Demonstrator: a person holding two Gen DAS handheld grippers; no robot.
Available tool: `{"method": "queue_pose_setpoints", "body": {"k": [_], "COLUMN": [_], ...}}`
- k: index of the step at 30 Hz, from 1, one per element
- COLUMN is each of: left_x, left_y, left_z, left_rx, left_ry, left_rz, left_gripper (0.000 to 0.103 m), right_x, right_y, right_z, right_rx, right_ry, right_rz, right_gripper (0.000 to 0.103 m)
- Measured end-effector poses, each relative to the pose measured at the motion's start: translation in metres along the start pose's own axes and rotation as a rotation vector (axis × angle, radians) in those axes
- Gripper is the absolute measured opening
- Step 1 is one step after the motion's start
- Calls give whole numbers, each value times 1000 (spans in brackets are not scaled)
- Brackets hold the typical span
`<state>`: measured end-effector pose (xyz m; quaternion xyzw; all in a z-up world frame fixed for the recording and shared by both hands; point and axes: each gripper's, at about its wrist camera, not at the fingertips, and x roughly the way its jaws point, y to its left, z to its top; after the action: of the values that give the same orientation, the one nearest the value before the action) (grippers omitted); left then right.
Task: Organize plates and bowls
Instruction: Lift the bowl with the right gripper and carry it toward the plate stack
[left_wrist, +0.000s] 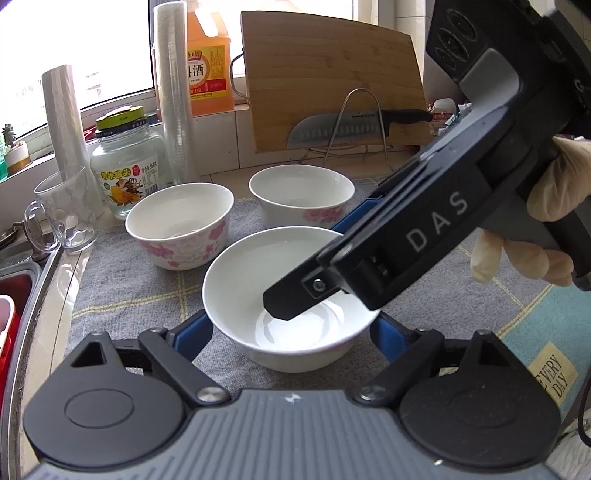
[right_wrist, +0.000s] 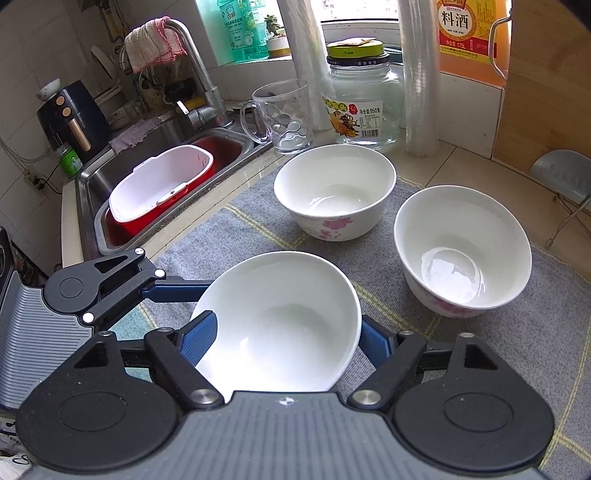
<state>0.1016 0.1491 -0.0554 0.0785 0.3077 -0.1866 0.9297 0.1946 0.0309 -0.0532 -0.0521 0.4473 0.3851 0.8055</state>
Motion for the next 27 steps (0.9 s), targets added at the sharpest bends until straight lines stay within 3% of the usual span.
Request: {"method": "queue_pose_setpoints", "body": {"k": [27], "left_x": [11], "left_y": [-72], "left_z": [17], "left_rx": [151], "left_ry": [-25], "left_rz": [-205], "left_gripper": [91], "right_x": [-92], "right_y": [-44], "right_z": [-68], "right_rx": [171], "right_ry": [-79], "right_rz": [-150], "right_gripper": [86]}}
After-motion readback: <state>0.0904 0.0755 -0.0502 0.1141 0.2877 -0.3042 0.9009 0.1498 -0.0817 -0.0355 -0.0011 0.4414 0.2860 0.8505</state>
